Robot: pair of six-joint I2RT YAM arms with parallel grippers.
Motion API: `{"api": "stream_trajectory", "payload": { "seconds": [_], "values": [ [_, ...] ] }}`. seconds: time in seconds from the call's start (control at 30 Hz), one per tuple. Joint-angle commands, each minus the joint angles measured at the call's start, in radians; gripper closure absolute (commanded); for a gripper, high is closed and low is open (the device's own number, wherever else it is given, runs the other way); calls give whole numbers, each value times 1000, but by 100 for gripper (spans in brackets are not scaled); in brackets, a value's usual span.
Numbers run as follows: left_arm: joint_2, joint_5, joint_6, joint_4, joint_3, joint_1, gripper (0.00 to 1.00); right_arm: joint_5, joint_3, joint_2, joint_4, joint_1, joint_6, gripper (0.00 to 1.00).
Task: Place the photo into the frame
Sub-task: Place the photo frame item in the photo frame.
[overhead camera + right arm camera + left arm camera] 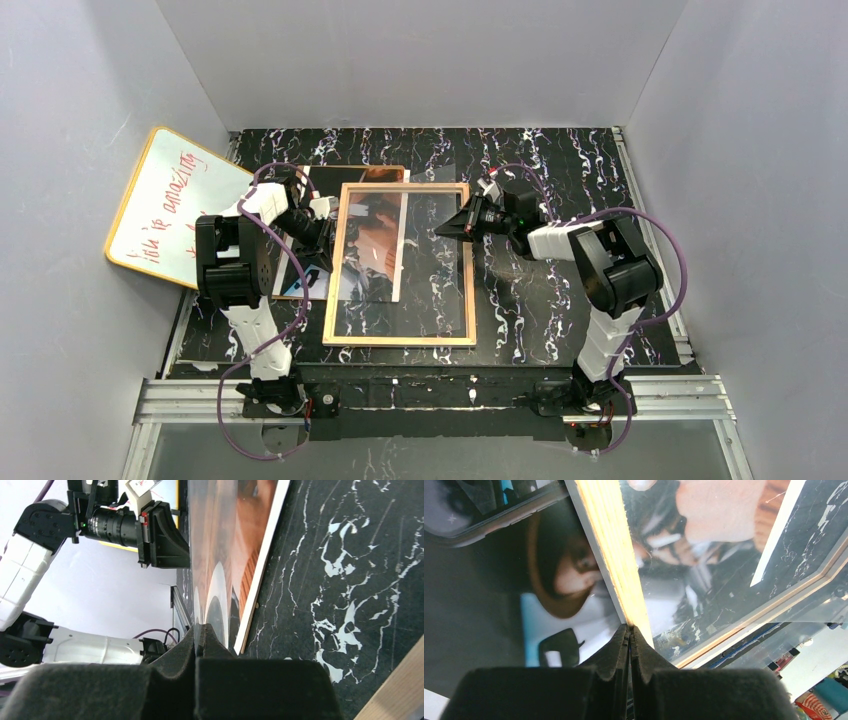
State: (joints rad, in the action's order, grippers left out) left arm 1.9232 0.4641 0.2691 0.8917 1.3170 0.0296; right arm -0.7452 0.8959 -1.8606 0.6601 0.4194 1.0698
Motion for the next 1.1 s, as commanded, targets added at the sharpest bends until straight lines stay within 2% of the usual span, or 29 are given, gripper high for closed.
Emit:
{"api": "stream_trajectory", "payload": {
  "seconds": [0.0, 0.5, 0.53, 0.73, 1.07],
  "values": [
    [25, -55, 25, -4, -10, -16, 100, 29, 49, -22, -28, 6, -14, 99],
    [25, -57, 28, -4, -11, -16, 100, 32, 87, -20, -79, 14, -57, 99],
    [24, -59, 28, -4, -9, -16, 100, 36, 94, -16, -106, 16, -78, 96],
    [27, -60, 30, -4, -10, -16, 100, 98, 161, 14, -291, 32, -208, 65],
    [26, -58, 28, -6, -13, -16, 100, 250, 324, -12, -616, 84, -397, 39]
  ]
}}
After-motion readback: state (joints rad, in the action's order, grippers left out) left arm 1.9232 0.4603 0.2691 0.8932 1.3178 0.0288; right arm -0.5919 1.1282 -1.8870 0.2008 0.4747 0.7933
